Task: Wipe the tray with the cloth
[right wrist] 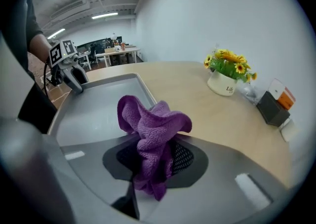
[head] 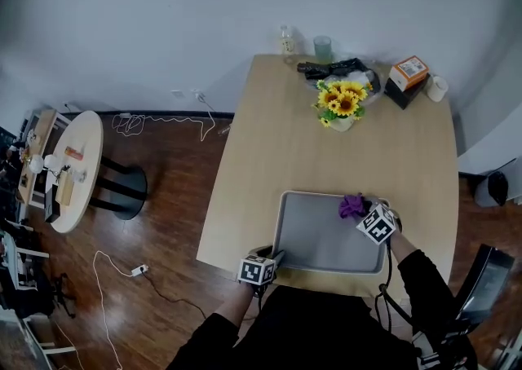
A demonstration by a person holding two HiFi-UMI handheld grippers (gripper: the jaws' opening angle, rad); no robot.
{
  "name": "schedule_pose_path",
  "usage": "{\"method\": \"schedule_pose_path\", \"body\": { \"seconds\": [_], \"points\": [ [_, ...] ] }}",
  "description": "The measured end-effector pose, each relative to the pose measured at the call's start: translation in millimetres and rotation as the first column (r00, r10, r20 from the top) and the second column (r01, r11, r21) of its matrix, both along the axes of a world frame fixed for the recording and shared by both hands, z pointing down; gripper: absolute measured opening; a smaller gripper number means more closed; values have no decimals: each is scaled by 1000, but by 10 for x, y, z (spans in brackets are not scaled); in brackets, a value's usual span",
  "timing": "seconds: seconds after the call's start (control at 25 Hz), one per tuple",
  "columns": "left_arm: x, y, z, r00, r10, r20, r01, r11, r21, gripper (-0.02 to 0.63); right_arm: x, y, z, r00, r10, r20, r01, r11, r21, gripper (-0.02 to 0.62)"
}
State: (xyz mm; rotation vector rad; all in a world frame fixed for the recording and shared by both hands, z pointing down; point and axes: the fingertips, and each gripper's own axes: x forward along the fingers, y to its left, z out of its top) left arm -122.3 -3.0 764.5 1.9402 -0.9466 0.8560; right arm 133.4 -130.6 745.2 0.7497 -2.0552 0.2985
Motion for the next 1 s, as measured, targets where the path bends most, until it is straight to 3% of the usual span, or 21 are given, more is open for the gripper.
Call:
{"method": "schedule_pose_path", "body": {
  "seconds": [0.12, 0.2, 0.4, 0.6, 0.72, 0.88, 1.0],
  "points": [
    [-21, -1, -10, 1000, 4, 1, -4, 1000, 2, 152, -60, 142, -32, 997, 81, -4, -81, 995, 61, 103],
    [-8, -10, -42, 1000, 21, 3, -21, 1000, 5, 152, -169, 352, -39, 996, 87, 26, -89, 995, 43, 103],
    [1, -16, -37, 999, 49, -1, -49, 999, 13, 150, -557, 1100, -38, 998, -52, 44, 52, 999, 6, 103],
    [20, 1, -43, 998, 57, -3, -57, 998, 14, 149, -856, 1814, -29, 980, -189, 66, 192, 980, -45, 103],
    [21, 4, -16, 999, 51, -3, -51, 999, 9, 149, -861, 1848, -16, 972, -227, 68, 231, 971, -66, 98],
    [61, -2, -37, 999, 39, -13, -39, 999, 10, 149, -794, 1643, -16, 939, -339, 64, 344, 935, -86, 101],
    [72, -10, -59, 999, 23, -23, -22, 1000, 15, 149, -711, 1170, 4, 945, -325, 32, 326, 945, -36, 103]
  ]
}}
